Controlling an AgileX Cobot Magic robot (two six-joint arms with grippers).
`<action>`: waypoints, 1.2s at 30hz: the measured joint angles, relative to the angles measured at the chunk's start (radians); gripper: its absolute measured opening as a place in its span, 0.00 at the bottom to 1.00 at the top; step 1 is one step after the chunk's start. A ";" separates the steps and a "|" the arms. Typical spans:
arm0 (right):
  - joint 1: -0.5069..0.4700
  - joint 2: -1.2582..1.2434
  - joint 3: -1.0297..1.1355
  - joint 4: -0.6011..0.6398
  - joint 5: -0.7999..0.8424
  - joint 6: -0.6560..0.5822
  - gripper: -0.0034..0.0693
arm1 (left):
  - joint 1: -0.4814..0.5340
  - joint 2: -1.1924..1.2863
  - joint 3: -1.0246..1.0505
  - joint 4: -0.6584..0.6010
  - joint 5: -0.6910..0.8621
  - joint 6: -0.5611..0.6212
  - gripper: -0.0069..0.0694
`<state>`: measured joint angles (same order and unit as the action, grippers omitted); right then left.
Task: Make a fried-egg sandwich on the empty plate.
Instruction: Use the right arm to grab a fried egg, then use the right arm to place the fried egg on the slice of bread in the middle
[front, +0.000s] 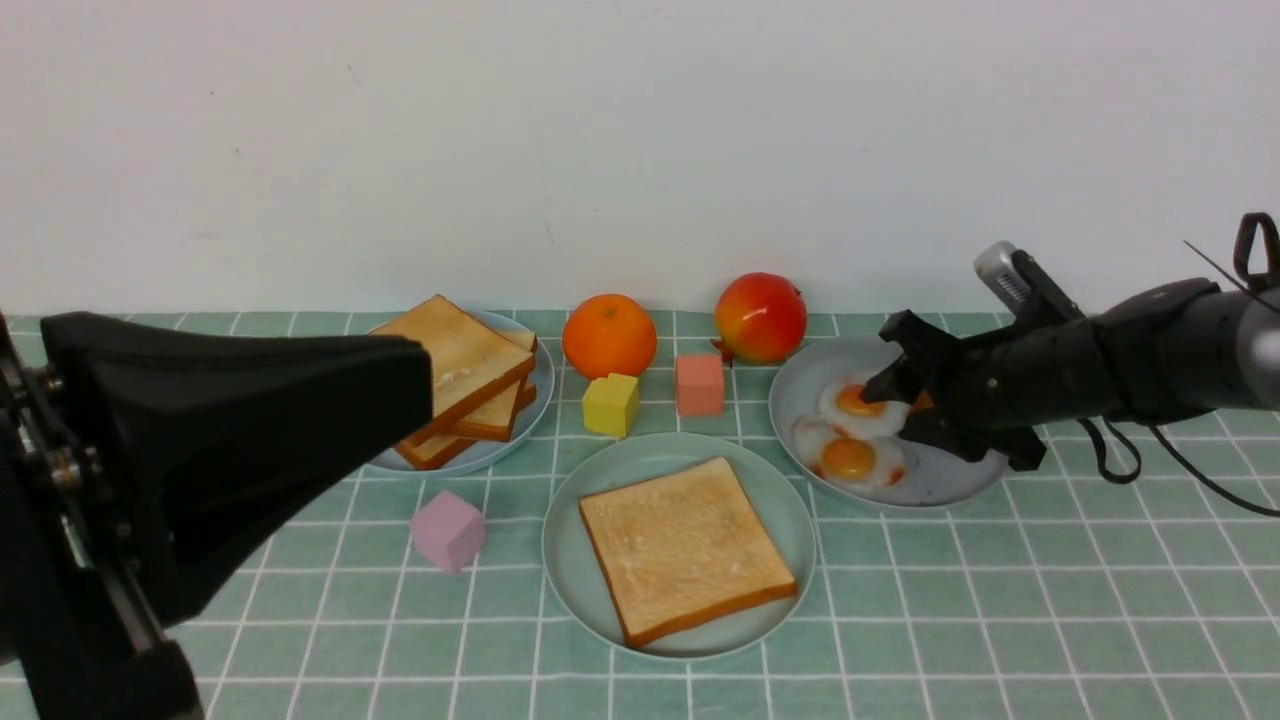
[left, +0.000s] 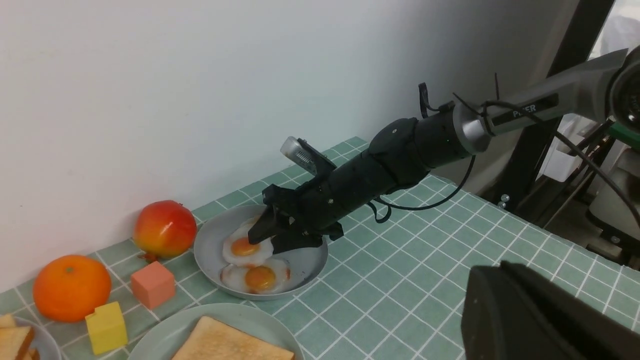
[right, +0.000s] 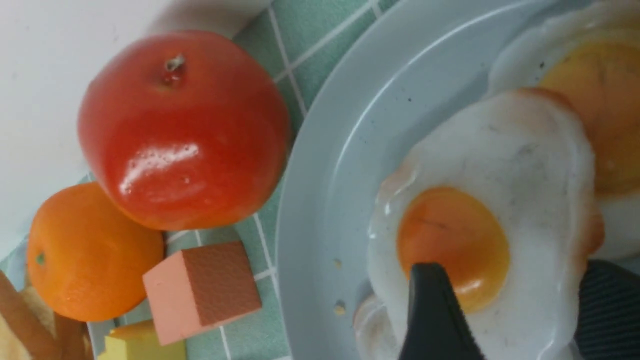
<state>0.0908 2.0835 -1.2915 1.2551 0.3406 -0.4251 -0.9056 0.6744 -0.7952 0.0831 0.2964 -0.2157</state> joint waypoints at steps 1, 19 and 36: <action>0.000 0.006 0.000 0.006 -0.001 -0.004 0.57 | 0.000 0.000 0.000 -0.003 0.000 0.000 0.07; 0.000 0.016 -0.002 0.043 -0.003 -0.014 0.19 | 0.000 0.000 0.000 -0.019 0.000 0.000 0.07; 0.053 -0.363 0.120 -0.055 0.342 -0.133 0.14 | 0.000 0.023 0.000 0.042 0.212 0.000 0.07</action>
<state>0.1438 1.7210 -1.1712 1.1999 0.6831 -0.5585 -0.9056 0.6975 -0.7952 0.1247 0.5088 -0.2157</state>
